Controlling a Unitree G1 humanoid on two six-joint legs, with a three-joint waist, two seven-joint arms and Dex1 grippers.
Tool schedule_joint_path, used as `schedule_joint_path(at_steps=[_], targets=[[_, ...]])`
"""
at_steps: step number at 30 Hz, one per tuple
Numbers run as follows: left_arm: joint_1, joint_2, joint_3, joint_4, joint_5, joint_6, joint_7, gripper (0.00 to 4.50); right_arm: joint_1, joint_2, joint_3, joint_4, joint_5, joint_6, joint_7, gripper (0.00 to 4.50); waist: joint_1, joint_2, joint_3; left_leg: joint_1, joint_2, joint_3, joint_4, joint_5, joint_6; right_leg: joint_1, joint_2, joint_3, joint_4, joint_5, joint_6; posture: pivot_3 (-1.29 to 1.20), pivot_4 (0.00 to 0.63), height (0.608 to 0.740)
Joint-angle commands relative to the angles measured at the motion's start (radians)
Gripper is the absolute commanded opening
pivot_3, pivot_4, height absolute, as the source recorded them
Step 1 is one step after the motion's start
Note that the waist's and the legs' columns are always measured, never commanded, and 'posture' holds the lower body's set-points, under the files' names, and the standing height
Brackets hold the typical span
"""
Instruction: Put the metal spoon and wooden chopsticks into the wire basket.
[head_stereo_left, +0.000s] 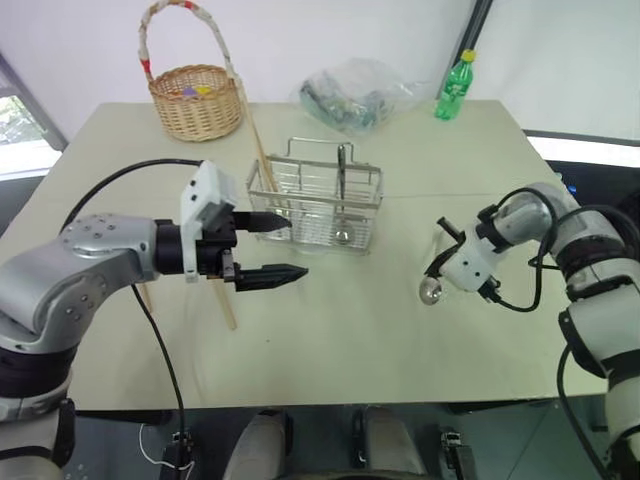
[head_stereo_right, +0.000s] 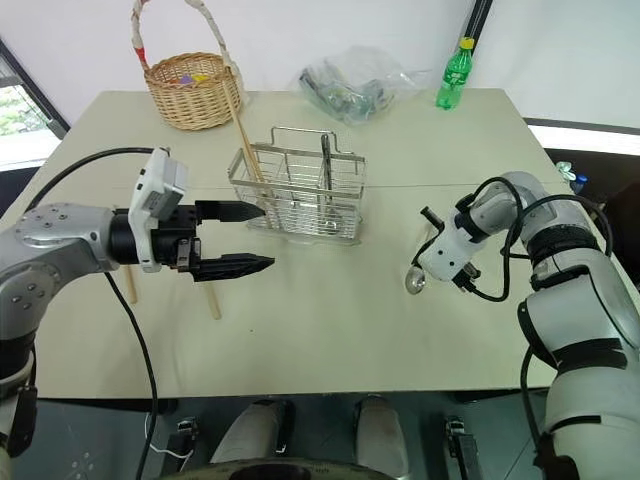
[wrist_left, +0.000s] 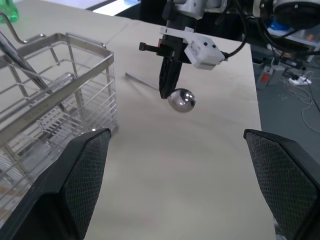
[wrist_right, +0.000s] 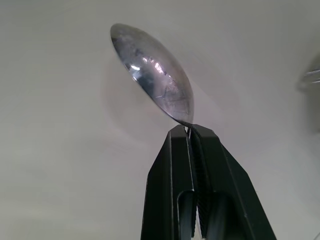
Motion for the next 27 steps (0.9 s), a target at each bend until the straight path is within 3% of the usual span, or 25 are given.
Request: schedule_joint_path(at_steps=[1,3,6,10,13,17,20,27], targets=[[-0.012,0.02,0.048,0.002,0.011,-0.024,-0.009,4.5,0.107,-0.084,-0.119,-0.499,0.387,0.54,0.07,0.05,0.003,0.001,0.001,0.0,0.0,0.0,0.0,0.0,0.0,0.0,0.0,0.0,0.0,0.0,0.0,0.0,0.15,0.661],[-0.015,0.031,0.063,0.012,0.018,-0.031,-0.011,4.5,0.168,-0.156,-0.186,-0.764,0.551,0.852,0.028,0.05,0.008,0.003,0.001,-0.003,-0.001,-0.001,0.0,0.0,0.0,-0.003,-0.001,0.0,0.0,0.0,0.0,0.0,0.15,0.661],[-0.027,0.043,0.075,0.029,0.031,-0.04,-0.018,4.5,0.194,-0.218,-0.283,-0.947,0.685,1.12,-0.042,0.05,0.01,0.001,0.0,-0.003,-0.001,-0.001,0.0,-0.001,0.001,-0.003,-0.002,-0.001,-0.001,-0.002,-0.003,0.0,0.15,0.661],[-0.05,0.055,0.08,0.061,0.052,-0.054,-0.032,4.5,0.133,-0.226,-0.417,-1.034,0.863,1.42,-0.168,0.05,0.011,-0.002,-0.001,-0.003,-0.001,0.0,0.0,-0.001,0.002,-0.001,-0.005,-0.002,-0.003,-0.002,-0.004,0.0,0.15,0.661],[-0.066,0.061,0.075,0.083,0.067,-0.067,-0.045,4.5,0.023,-0.148,-0.494,-1.01,0.981,1.6,-0.342,0.05,0.008,-0.002,-0.001,-0.003,-0.002,0.001,0.0,-0.001,0.002,-0.002,-0.007,-0.002,-0.003,-0.002,-0.004,0.0,0.15,0.661],[-0.086,0.055,0.063,0.101,0.083,-0.076,-0.058,4.5,-0.063,-0.013,-0.532,-0.972,0.975,1.694,-0.56,0.05,0.007,-0.003,-0.002,-0.003,-0.001,0.001,-0.003,-0.001,0.002,-0.005,-0.007,-0.002,-0.002,-0.002,-0.004,0.0,0.15,0.661],[-0.097,0.045,0.055,0.108,0.095,-0.084,-0.062,4.5,-0.056,0.05,-0.494,-0.954,0.859,1.677,-0.663,0.05,0.009,-0.004,-0.003,-0.004,-0.002,0.001,-0.003,-0.001,0.002,-0.005,-0.007,-0.003,-0.002,-0.001,-0.003,0.0,0.15,0.661],[-0.12,0.028,0.052,0.116,0.111,-0.085,-0.06,4.5,0.019,0.157,-0.433,-0.953,0.707,1.647,-0.751,0.05,0.006,-0.004,-0.003,-0.005,-0.006,0.001,-0.002,-0.002,0.005,-0.006,-0.009,-0.003,-0.001,0.001,0.0,0.0,0.15,0.661]])
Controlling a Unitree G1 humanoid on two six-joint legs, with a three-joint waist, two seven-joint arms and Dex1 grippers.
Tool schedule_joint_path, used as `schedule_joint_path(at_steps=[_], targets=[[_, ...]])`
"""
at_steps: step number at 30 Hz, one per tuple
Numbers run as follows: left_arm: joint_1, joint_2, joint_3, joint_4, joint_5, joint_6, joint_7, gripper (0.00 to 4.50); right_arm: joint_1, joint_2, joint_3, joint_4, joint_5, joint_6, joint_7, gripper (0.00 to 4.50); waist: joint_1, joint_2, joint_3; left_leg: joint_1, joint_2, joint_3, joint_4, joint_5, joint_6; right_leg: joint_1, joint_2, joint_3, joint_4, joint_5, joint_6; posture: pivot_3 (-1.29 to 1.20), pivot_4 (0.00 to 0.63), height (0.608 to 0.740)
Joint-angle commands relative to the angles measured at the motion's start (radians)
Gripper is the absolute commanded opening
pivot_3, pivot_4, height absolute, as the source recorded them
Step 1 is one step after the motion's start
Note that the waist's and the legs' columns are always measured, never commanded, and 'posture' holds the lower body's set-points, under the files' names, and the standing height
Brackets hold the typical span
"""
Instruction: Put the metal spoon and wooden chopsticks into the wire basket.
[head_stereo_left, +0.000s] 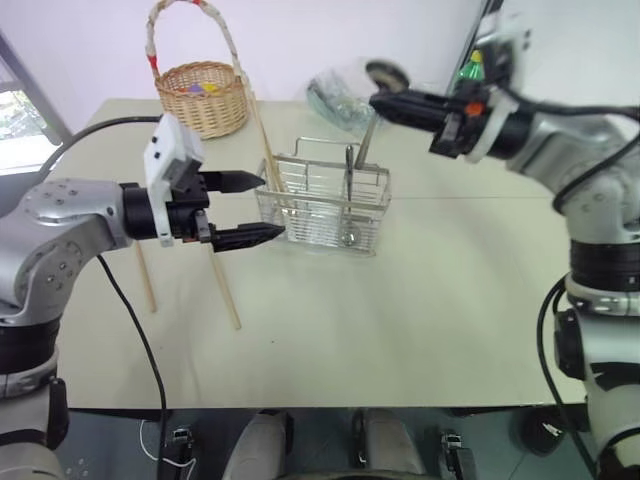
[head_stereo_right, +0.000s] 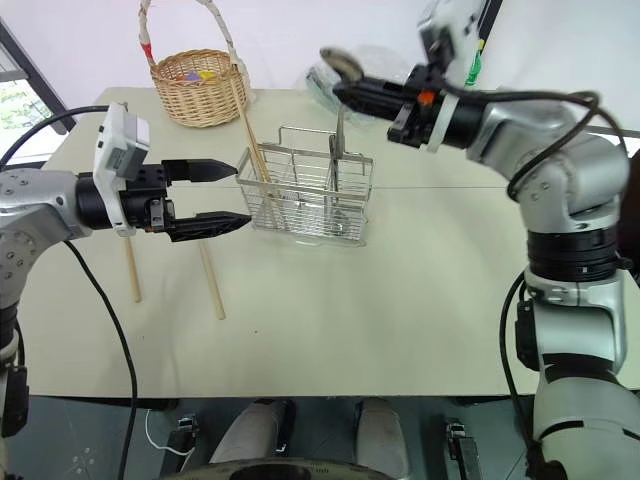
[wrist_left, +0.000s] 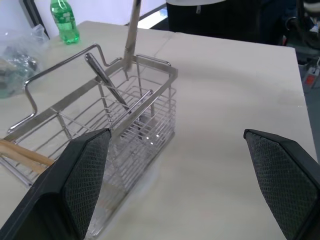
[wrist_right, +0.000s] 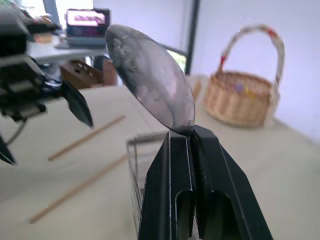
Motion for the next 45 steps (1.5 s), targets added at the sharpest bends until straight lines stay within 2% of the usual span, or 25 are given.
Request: schedule_joint_path(at_steps=[1,5,8,11,17,20,23,26,29,31,34,37,41,45], targets=[[-0.033,-0.002,0.016,-0.014,0.005,-0.015,0.001,4.5,0.009,0.029,-0.012,-0.034,-0.046,-0.02,-0.036,0.05,-0.001,0.0,0.0,0.0,0.0,0.0,0.0,0.0,0.0,0.0,0.0,0.0,0.0,0.0,0.0,0.0,0.15,0.661],[-0.035,-0.002,0.026,-0.017,0.0,-0.01,0.009,4.5,0.055,0.051,0.006,-0.041,-0.076,0.052,-0.077,0.05,-0.002,0.0,0.0,0.0,0.002,-0.001,0.0,0.0,0.0,0.0,0.002,0.0,0.001,0.0,0.0,0.0,0.15,0.661],[-0.03,0.002,0.031,-0.02,-0.002,-0.007,0.012,4.5,0.077,0.067,0.001,-0.065,-0.085,0.084,-0.102,0.88,-0.002,0.0,0.0,0.001,0.002,-0.001,0.001,0.0,0.0,0.0,0.003,0.0,0.002,0.0,0.0,0.0,0.15,0.661],[-0.026,0.003,0.036,-0.022,-0.007,-0.004,0.018,4.5,0.082,0.086,-0.008,-0.074,-0.116,0.082,-0.137,2.34,-0.004,0.0,0.0,0.001,0.003,-0.001,0.001,0.0,0.0,0.0,0.004,0.0,0.002,0.0,0.0,0.0,0.15,0.661],[-0.019,-0.014,0.061,-0.009,-0.011,0.001,0.066,4.5,0.033,0.082,-0.105,-0.059,-0.075,0.118,-0.158,2.34,-0.002,0.0,0.0,0.001,0.004,-0.001,0.001,0.0,0.0,0.0,0.006,0.0,0.002,0.0,0.0,0.0,0.15,0.661],[-0.024,-0.047,0.13,0.017,-0.04,0.021,0.146,4.5,0.004,0.042,-0.199,-0.084,0.012,0.147,-0.105,2.34,0.0,0.0,0.0,0.001,0.004,-0.001,0.001,0.0,0.0,0.001,0.006,0.0,0.001,0.0,0.0,0.0,0.15,0.661],[-0.051,-0.092,0.24,0.062,-0.069,0.053,0.292,4.5,0.036,-0.039,-0.294,-0.157,0.136,0.179,0.012,2.34,0.002,0.0,0.0,0.001,0.004,-0.002,0.001,0.0,0.0,0.001,0.006,0.0,0.001,0.0,0.0,0.0,0.15,0.661],[-0.08,-0.123,0.339,0.106,-0.071,0.08,0.456,4.5,0.131,-0.128,-0.358,-0.249,0.233,0.203,0.122,2.34,0.001,-0.002,-0.001,0.001,0.004,-0.002,0.001,0.0,0.001,0.002,0.007,-0.001,0.0,0.0,0.001,0.0,0.15,0.661],[-0.1,-0.14,0.42,0.159,-0.024,0.113,0.649,4.5,0.272,-0.184,-0.399,-0.354,0.285,0.221,0.162,2.34,-0.001,-0.003,-0.002,0.002,0.004,-0.002,0.001,-0.001,0.001,0.003,0.006,-0.001,0.0,0.0,0.001,0.0,0.15,0.661],[-0.106,-0.146,0.441,0.216,0.066,0.158,0.82,4.5,0.4,-0.202,-0.408,-0.445,0.292,0.216,0.163,2.34,-0.002,-0.003,-0.002,0.002,0.005,-0.002,0.001,-0.001,0.001,0.003,0.006,0.0,0.0,0.0,0.001,0.0,0.15,0.661],[-0.104,-0.157,0.444,0.277,0.164,0.209,0.976,4.5,0.535,-0.21,-0.407,-0.535,0.289,0.192,0.164,2.34,0.001,-0.003,-0.002,0.003,0.005,-0.001,0.001,-0.001,0.001,0.003,0.006,0.001,0.002,0.0,0.001,0.0,0.15,0.661],[-0.129,-0.194,0.476,0.372,0.227,0.272,1.103,4.5,0.666,-0.227,-0.375,-0.608,0.22,0.131,0.188,2.34,0.007,-0.006,-0.003,0.004,0.005,-0.002,0.002,-0.001,0.001,0.003,0.007,0.0,0.001,0.0,0.001,0.0,0.15,0.661],[-0.208,-0.226,0.473,0.604,0.284,0.345,1.168,4.5,0.768,-0.219,-0.355,-0.646,0.198,0.088,0.178,2.34,0.025,-0.01,-0.005,0.004,0.004,-0.002,0.003,-0.001,0.001,0.002,0.007,0.0,0.001,0.0,0.001,0.0,0.15,0.661],[-0.286,-0.219,0.391,0.816,0.339,0.333,1.104,4.5,0.786,-0.205,-0.35,-0.664,0.219,0.075,0.146,2.34,0.029,-0.013,-0.006,0.002,0.003,-0.002,0.003,-0.001,0.0,0.002,0.006,0.0,0.001,0.0,0.002,0.0,0.15,0.661]])
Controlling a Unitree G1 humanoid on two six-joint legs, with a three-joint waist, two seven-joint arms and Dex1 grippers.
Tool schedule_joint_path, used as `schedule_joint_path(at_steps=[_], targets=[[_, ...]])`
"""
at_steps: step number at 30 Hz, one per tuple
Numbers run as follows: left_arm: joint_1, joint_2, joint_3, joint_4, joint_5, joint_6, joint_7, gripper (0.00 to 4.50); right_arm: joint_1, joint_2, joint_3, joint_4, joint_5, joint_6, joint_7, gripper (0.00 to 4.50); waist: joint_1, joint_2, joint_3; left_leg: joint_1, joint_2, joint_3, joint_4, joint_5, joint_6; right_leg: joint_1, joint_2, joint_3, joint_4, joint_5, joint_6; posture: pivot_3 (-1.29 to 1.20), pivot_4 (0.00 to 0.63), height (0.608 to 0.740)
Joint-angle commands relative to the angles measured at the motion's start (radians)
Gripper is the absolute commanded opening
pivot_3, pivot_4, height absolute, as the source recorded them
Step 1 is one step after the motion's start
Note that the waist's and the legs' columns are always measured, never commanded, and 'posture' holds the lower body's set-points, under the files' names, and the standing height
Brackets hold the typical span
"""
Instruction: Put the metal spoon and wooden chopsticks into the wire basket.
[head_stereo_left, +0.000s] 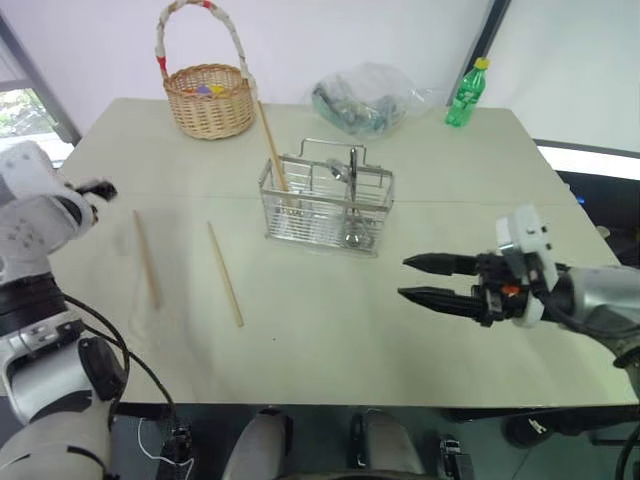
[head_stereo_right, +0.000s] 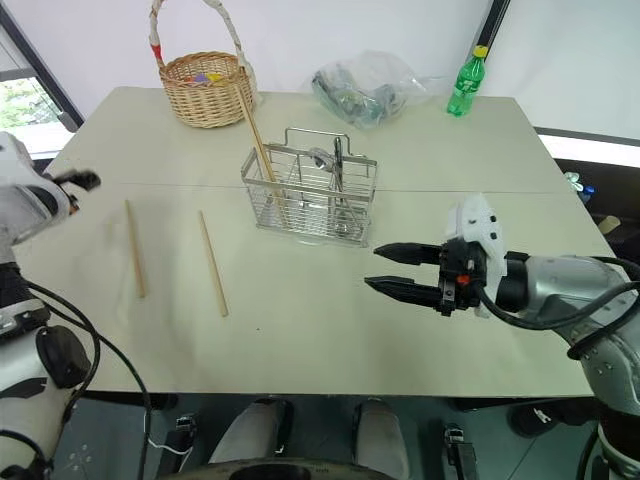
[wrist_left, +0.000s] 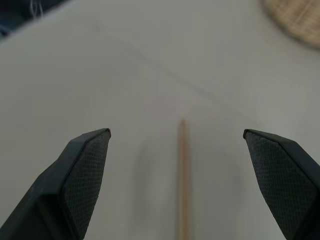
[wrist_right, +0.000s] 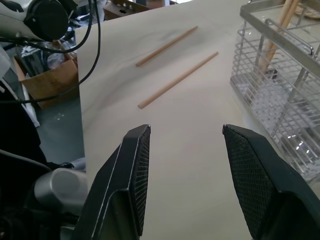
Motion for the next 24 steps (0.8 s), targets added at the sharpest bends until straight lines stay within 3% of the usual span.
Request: schedule_joint_path(at_steps=[1,6,17,20,24], targets=[[-0.103,0.019,-0.07,0.17,0.055,-0.015,-0.061,4.5,0.013,0.01,-0.013,-0.052,0.022,-0.032,-0.026,2.34,0.004,-0.001,-0.001,0.0,0.0,-0.001,0.0,0.0,0.0,-0.001,0.0,0.0,0.0,0.0,0.0,0.0,0.15,0.661],[-0.17,0.023,-0.174,0.358,0.127,-0.067,-0.174,4.5,0.044,0.024,-0.019,-0.084,0.059,-0.031,-0.068,2.34,-0.002,-0.001,-0.001,0.0,0.0,0.001,-0.001,0.0,0.0,0.0,-0.002,0.0,0.0,0.0,0.0,0.0,0.15,0.661],[-0.24,-0.003,-0.226,0.607,0.214,-0.123,-0.243,4.5,0.105,0.032,-0.046,-0.105,0.091,-0.043,-0.173,2.34,-0.002,0.0,-0.001,0.0,0.0,0.001,-0.002,0.0,0.0,0.0,-0.004,-0.001,0.0,0.0,0.001,0.0,0.15,0.661],[-0.248,-0.019,-0.22,0.633,0.221,-0.138,-0.249,3.67,0.11,0.032,-0.046,-0.108,0.097,-0.045,-0.192,2.37,-0.002,0.002,-0.002,0.001,-0.001,0.001,-0.002,0.0,0.0,0.0,-0.004,-0.001,0.0,0.0,0.001,0.0,0.15,0.661],[-0.263,-0.029,-0.211,0.656,0.23,-0.148,-0.251,1.54,0.116,0.026,-0.043,-0.114,0.1,-0.05,-0.199,2.37,0.007,0.003,-0.002,0.001,-0.001,0.001,-0.002,0.0,0.0,0.0,-0.006,-0.002,0.0,0.0,0.001,0.0,0.15,0.661]])
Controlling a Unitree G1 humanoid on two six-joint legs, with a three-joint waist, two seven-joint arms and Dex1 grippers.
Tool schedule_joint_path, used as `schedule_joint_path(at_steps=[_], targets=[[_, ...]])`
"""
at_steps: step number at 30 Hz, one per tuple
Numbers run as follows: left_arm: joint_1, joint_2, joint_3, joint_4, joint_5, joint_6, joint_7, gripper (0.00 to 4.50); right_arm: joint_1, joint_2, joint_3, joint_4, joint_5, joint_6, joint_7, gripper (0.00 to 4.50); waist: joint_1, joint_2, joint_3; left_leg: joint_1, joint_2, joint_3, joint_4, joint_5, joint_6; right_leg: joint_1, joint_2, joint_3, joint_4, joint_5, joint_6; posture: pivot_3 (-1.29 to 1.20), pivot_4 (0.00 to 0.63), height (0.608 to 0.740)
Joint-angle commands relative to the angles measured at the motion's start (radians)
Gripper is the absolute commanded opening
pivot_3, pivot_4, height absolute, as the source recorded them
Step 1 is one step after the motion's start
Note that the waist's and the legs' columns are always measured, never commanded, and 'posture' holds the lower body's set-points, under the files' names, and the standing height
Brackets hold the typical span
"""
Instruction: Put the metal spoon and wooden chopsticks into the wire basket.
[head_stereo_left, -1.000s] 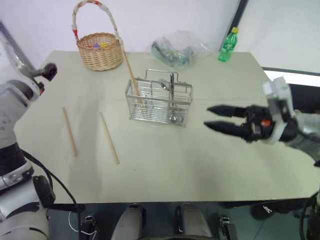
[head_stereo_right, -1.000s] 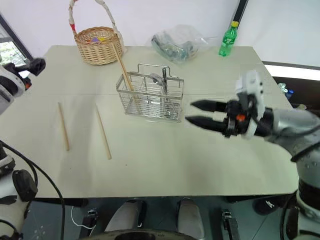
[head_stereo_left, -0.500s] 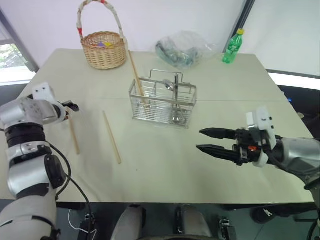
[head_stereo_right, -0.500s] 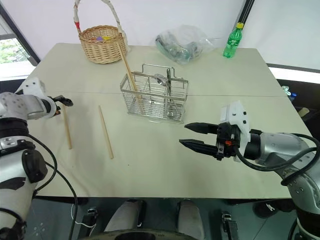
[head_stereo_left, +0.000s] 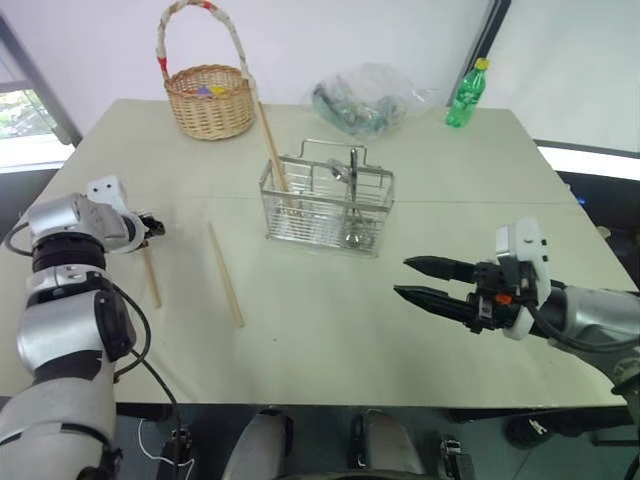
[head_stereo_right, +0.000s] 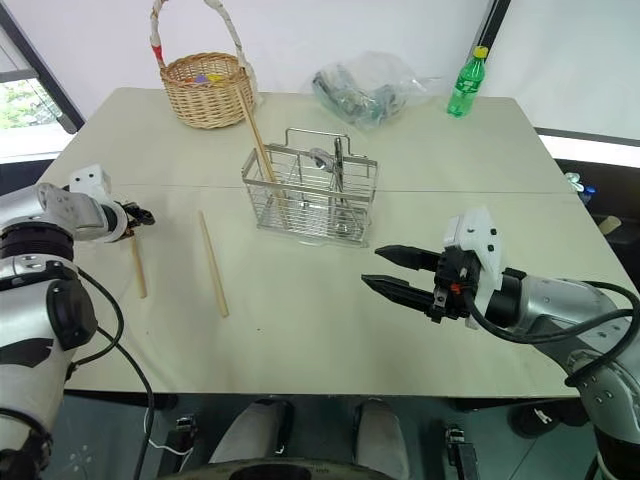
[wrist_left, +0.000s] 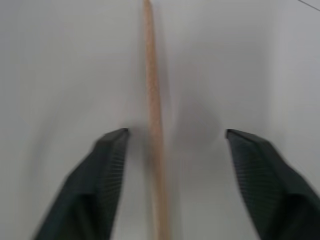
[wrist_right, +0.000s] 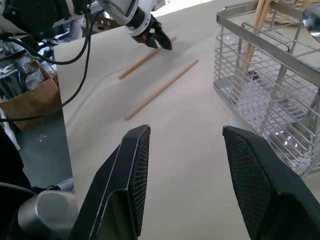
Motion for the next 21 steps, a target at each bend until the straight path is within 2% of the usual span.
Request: schedule_joint_path(at_steps=[1,3,12,17,21], targets=[[-0.025,-0.018,0.006,0.034,0.002,0.001,-0.017,1.05,0.004,-0.005,-0.026,-0.041,0.019,-0.024,-0.006,2.37,0.009,0.0,0.0,0.0,-0.001,0.0,0.0,0.0,0.0,0.0,-0.001,0.0,0.0,0.0,0.0,0.0,0.15,0.661],[-0.031,-0.017,0.01,0.045,0.004,-0.008,-0.015,0.02,0.006,-0.008,-0.026,-0.042,0.019,-0.026,-0.009,2.37,0.019,0.0,0.0,0.0,-0.002,0.0,0.0,0.0,0.0,0.0,-0.001,0.0,0.0,0.0,0.001,0.0,0.15,0.661],[-0.05,-0.009,0.004,0.031,0.017,-0.063,-0.023,0.02,0.008,-0.033,-0.039,-0.019,0.014,-0.034,0.017,2.37,0.02,0.0,0.0,0.0,-0.002,0.0,0.0,0.0,0.0,0.0,-0.002,0.0,0.0,0.0,0.002,0.0,0.15,0.661],[-0.076,0.002,0.011,-0.059,0.013,-0.273,-0.099,0.02,-0.004,-0.06,-0.053,0.011,0.0,-0.042,0.037,2.37,0.02,-0.003,0.001,-0.001,-0.002,0.0,0.0,0.0,0.0,0.0,-0.002,0.0,-0.001,0.0,0.002,0.0,0.15,0.661],[-0.121,0.003,0.08,-0.227,-0.054,-0.468,-0.152,0.02,-0.01,-0.073,-0.073,0.023,0.01,-0.033,0.028,2.37,0.02,-0.004,0.002,-0.003,-0.002,0.0,0.0,0.0,0.0,-0.002,-0.003,0.0,-0.002,0.0,0.002,0.0,0.15,0.661]])
